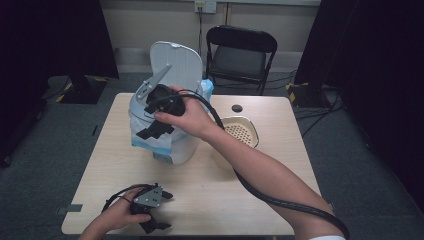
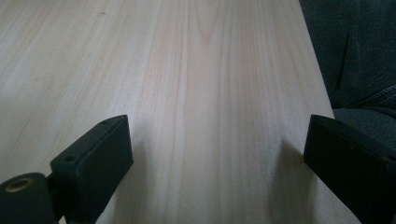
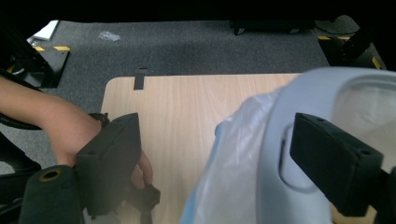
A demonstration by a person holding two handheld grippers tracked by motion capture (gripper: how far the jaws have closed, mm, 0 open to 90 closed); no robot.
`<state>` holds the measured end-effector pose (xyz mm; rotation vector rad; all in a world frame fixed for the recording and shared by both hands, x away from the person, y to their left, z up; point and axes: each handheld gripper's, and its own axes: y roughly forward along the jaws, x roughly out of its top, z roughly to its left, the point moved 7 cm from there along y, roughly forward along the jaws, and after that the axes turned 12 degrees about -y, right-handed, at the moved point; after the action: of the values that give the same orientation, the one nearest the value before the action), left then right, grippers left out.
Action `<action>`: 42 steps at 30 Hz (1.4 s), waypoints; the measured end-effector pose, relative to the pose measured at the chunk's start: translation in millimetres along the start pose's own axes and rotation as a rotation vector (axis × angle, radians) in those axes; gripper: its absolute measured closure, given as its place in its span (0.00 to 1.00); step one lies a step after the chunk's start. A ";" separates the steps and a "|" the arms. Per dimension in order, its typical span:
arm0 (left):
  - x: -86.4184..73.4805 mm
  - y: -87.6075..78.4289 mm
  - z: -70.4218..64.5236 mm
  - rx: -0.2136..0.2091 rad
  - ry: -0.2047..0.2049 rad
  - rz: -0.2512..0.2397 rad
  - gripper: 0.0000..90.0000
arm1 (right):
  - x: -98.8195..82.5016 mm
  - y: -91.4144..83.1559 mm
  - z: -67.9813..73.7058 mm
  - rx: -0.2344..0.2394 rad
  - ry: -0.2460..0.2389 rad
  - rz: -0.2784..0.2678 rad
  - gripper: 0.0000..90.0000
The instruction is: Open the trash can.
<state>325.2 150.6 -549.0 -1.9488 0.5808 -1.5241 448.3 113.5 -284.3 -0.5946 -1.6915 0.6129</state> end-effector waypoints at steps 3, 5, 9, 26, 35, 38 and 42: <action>0.2 0.1 0.1 0.001 0.001 -0.003 0.08 | -9.1 -10.9 1.0 -0.006 0.013 0.001 0.17; 0.2 0.1 0.1 0.001 0.001 -0.003 0.08 | -15.9 -18.0 2.5 -0.017 0.019 0.001 0.17; 0.1 -0.1 0.6 0.004 0.005 0.000 0.08 | -28.2 -31.1 6.2 -0.034 0.033 0.000 0.17; 0.2 0.0 0.3 0.001 0.002 -0.002 0.08 | -74.7 -64.1 23.2 -0.049 0.097 0.002 0.17; 0.2 0.0 0.3 0.001 0.002 -0.002 0.08 | -97.8 -72.5 25.1 -0.073 0.109 0.003 0.17; 0.2 0.0 0.3 0.001 0.001 -0.002 0.08 | -105.0 -76.0 26.1 -0.079 0.114 0.003 0.17; 0.2 0.0 0.3 0.001 0.001 -0.002 0.08 | -115.1 -81.2 27.6 -0.089 0.131 -0.001 0.17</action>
<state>325.6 150.5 -549.0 -1.9488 0.5786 -1.5264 437.8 -26.1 -316.2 -0.6823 -1.6018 0.4894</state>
